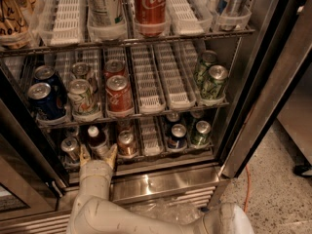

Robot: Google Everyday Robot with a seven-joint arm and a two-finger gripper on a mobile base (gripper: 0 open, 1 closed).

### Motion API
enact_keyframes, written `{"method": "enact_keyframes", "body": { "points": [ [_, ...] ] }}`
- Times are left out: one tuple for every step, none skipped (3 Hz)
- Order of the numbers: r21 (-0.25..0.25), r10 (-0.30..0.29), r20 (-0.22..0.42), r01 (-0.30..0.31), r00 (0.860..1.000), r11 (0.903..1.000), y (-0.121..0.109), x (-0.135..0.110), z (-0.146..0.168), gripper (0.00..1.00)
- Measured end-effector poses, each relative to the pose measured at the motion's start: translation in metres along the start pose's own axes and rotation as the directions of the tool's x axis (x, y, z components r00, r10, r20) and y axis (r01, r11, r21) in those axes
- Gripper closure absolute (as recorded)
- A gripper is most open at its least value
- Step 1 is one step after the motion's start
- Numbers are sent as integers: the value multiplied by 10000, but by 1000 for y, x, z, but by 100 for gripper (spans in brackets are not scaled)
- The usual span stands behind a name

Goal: Pick blue plastic bottle from bottom shelf of fridge

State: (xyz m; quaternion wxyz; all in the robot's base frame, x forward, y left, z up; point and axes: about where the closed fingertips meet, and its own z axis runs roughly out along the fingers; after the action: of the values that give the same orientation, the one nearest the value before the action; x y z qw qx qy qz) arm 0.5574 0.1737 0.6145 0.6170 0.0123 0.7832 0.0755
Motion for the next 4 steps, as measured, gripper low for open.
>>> {"method": "enact_keyframes", "body": {
  "points": [
    [45, 2, 63, -2, 10000, 10000, 2, -5, 7, 25],
    [45, 2, 63, -2, 10000, 10000, 2, -5, 7, 30],
    [45, 2, 63, -2, 10000, 10000, 2, -5, 8, 48],
    [45, 2, 63, -2, 10000, 10000, 2, -5, 8, 71]
  ]
}}
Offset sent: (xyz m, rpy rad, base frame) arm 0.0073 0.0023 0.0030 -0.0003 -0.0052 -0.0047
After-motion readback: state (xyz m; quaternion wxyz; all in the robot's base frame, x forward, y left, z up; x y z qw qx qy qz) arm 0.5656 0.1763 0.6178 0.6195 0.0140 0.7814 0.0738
